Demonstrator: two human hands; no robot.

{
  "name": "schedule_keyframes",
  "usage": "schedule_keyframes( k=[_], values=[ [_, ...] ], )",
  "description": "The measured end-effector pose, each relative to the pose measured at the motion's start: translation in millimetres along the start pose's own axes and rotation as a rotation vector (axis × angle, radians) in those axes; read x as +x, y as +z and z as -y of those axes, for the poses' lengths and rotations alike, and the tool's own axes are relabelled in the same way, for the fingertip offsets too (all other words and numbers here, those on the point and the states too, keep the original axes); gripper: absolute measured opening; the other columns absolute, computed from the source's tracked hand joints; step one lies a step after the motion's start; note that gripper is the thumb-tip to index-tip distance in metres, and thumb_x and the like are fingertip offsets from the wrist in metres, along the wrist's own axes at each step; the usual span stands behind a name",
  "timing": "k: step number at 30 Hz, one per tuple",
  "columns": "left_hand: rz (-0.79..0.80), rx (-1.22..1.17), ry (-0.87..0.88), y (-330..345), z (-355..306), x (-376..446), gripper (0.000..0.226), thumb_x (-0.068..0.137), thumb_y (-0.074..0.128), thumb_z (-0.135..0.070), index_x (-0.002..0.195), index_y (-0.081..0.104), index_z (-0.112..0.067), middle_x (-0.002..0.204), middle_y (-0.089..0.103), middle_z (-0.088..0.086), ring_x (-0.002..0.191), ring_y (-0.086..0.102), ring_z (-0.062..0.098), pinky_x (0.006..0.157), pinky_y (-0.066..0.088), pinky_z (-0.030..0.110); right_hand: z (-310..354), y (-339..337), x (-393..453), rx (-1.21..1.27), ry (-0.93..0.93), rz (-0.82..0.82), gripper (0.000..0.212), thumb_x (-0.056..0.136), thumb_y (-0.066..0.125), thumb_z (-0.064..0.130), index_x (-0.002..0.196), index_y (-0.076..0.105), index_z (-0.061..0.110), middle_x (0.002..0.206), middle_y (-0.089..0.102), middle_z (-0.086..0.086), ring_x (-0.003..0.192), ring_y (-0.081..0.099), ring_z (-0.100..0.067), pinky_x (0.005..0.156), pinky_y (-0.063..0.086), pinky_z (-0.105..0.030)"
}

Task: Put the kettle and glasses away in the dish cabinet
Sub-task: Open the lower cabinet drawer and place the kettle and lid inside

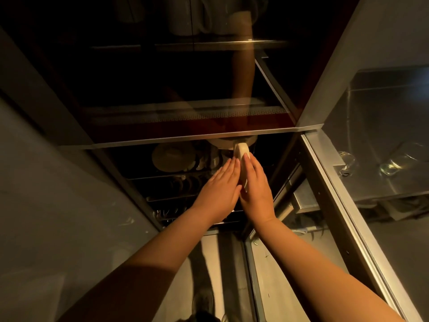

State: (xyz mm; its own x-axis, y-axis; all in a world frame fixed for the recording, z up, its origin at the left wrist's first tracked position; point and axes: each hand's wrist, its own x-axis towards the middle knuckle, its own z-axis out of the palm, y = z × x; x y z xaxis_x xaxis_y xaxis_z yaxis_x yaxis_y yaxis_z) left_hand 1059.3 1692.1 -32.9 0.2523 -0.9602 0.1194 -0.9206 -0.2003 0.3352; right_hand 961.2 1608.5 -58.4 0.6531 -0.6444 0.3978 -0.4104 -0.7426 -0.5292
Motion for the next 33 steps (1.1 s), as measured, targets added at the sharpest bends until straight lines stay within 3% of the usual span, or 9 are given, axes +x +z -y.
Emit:
schedule_keyframes(
  k=[4,6,7,10,13,17,22,28,33],
  values=[
    [0.040,-0.192,-0.047,-1,-2,1,0.062,0.101,0.029,-0.032,0.150,-0.008,-0.021,0.159,0.002,0.000,0.144,0.011,0.012,0.116,0.017,0.032,-5,-2,-3,0.063,-0.034,0.044,0.098,0.085,0.064,0.013,0.149,-0.007,0.030,0.158,0.000,0.007,0.138,0.022,-0.009,0.103,0.031,-0.022],
    [0.066,-0.298,-0.063,-2,-4,0,0.066,0.100,0.033,-0.029,0.149,-0.011,-0.026,0.159,0.001,-0.005,0.138,0.030,0.017,0.106,0.037,0.032,-9,-5,-7,0.043,-0.052,0.126,0.107,0.082,0.066,0.009,0.148,-0.015,0.029,0.157,-0.014,0.010,0.127,0.044,-0.017,0.081,0.046,-0.016],
    [0.071,-0.334,-0.068,-2,-4,0,0.067,0.100,0.034,-0.028,0.148,-0.012,-0.027,0.159,0.000,-0.007,0.130,0.040,0.018,0.097,0.043,0.029,-11,-6,-8,0.017,-0.066,0.164,0.111,0.079,0.068,0.006,0.148,-0.017,0.026,0.157,-0.017,0.009,0.114,0.054,-0.019,0.067,0.045,-0.012],
    [0.078,-0.439,-0.092,-1,-6,2,0.068,0.099,0.036,-0.025,0.148,-0.011,-0.029,0.158,-0.001,-0.011,0.117,0.050,0.020,0.085,0.045,0.023,-16,-11,-8,-0.042,-0.075,0.267,0.118,0.073,0.071,-0.002,0.148,-0.017,0.022,0.157,-0.020,0.004,0.072,0.057,-0.009,0.043,0.037,-0.014],
    [0.080,-0.532,-0.117,-1,-9,6,0.069,0.099,0.038,-0.023,0.149,-0.008,-0.030,0.157,0.000,-0.015,0.125,0.043,0.014,0.084,0.034,0.012,-17,-13,-8,-0.061,-0.048,0.296,0.119,0.073,0.069,-0.006,0.148,-0.018,0.023,0.156,-0.021,0.004,0.062,0.049,-0.005,0.041,0.037,-0.016],
    [0.073,-0.551,-0.124,-5,-9,13,0.068,0.099,0.039,-0.020,0.150,-0.005,-0.026,0.158,0.002,-0.014,0.132,0.036,0.013,0.091,0.032,0.014,-13,-11,-5,-0.065,-0.011,0.296,0.122,0.071,0.069,-0.007,0.147,-0.021,0.025,0.155,-0.025,0.005,0.070,0.048,-0.003,0.046,0.030,-0.012],
    [0.061,-0.552,-0.152,-10,-2,24,0.067,0.099,0.037,-0.019,0.150,-0.004,-0.025,0.159,0.002,-0.008,0.139,0.027,0.015,0.099,0.028,0.019,-10,-4,-2,-0.080,-0.040,0.305,0.117,0.072,0.064,-0.011,0.148,-0.019,0.024,0.155,-0.025,0.001,0.084,0.054,-0.013,0.048,0.028,-0.010],
    [0.078,-0.552,-0.164,-10,9,31,0.065,0.098,0.036,-0.012,0.151,0.000,-0.024,0.159,0.002,-0.006,0.142,0.018,0.016,0.102,0.020,0.018,-8,4,4,-0.090,-0.032,0.304,0.120,0.072,0.065,-0.010,0.146,-0.023,0.025,0.152,-0.031,0.002,0.105,0.055,-0.024,0.052,0.029,-0.007],
    [0.106,-0.512,-0.151,-8,15,33,0.068,0.097,0.035,-0.011,0.150,-0.003,-0.025,0.159,-0.002,-0.005,0.142,0.021,0.019,0.099,0.026,0.018,-9,8,6,-0.066,-0.054,0.292,0.117,0.074,0.061,-0.011,0.146,-0.023,0.026,0.153,-0.029,0.001,0.109,0.055,-0.027,0.051,0.029,-0.006]
  ],
)
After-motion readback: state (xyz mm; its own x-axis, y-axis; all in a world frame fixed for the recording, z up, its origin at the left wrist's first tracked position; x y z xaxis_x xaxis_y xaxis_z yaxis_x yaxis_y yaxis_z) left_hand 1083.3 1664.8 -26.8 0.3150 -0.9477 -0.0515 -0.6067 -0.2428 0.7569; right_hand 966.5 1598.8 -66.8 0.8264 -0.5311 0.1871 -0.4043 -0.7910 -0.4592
